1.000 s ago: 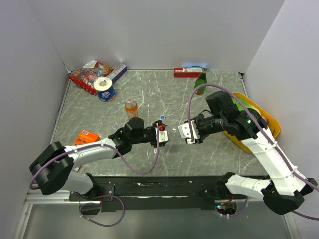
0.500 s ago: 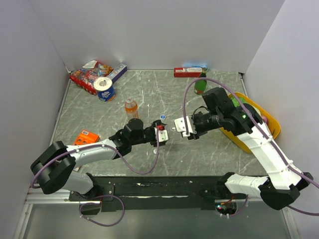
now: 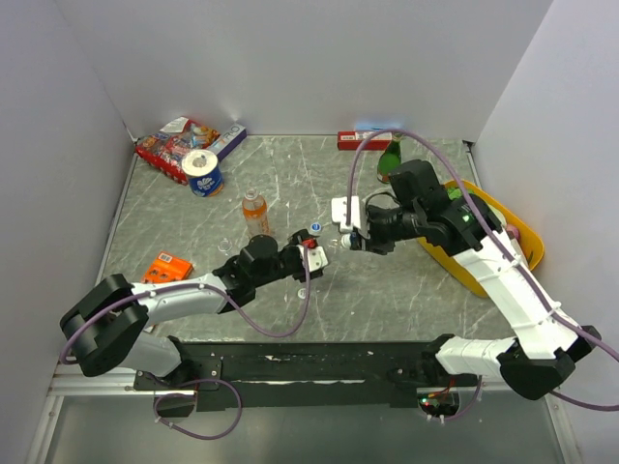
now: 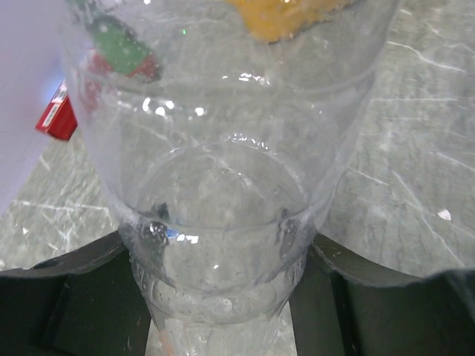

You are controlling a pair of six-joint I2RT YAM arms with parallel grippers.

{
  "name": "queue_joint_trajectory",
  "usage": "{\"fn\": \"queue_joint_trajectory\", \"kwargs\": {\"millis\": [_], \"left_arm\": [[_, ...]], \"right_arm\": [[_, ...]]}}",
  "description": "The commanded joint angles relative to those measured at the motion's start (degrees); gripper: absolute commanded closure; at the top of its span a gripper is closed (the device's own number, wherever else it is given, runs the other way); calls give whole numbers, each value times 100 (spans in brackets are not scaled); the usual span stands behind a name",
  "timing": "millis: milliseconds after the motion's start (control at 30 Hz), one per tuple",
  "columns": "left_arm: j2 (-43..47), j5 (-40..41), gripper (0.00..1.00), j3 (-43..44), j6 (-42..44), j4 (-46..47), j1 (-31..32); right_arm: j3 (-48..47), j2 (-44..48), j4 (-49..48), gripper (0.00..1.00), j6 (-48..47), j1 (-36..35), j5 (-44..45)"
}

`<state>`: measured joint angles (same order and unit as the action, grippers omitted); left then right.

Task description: Screw on the bottle caps

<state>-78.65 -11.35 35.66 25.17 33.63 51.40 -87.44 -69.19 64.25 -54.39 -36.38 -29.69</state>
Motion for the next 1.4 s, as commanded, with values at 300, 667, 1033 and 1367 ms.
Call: {"fn": "queue_joint_trajectory", "kwargs": {"millis": [300, 667, 1033, 1367], "left_arm": [[-54, 2058, 99, 688, -1497, 1410, 433], [-36, 1979, 99, 732, -2279, 725, 450], [-89, 1742, 99, 407, -3333, 381, 441], [-203, 1005, 99, 328, -3379, 522, 204]], "right_arm": [[-256, -736, -246, 70, 3812, 78, -28], [-898, -1150, -70, 67, 4103, 149, 675], [-1539, -1114, 237, 42, 3919, 149, 781], [-1470, -536, 924, 30, 2639, 376, 722]]}}
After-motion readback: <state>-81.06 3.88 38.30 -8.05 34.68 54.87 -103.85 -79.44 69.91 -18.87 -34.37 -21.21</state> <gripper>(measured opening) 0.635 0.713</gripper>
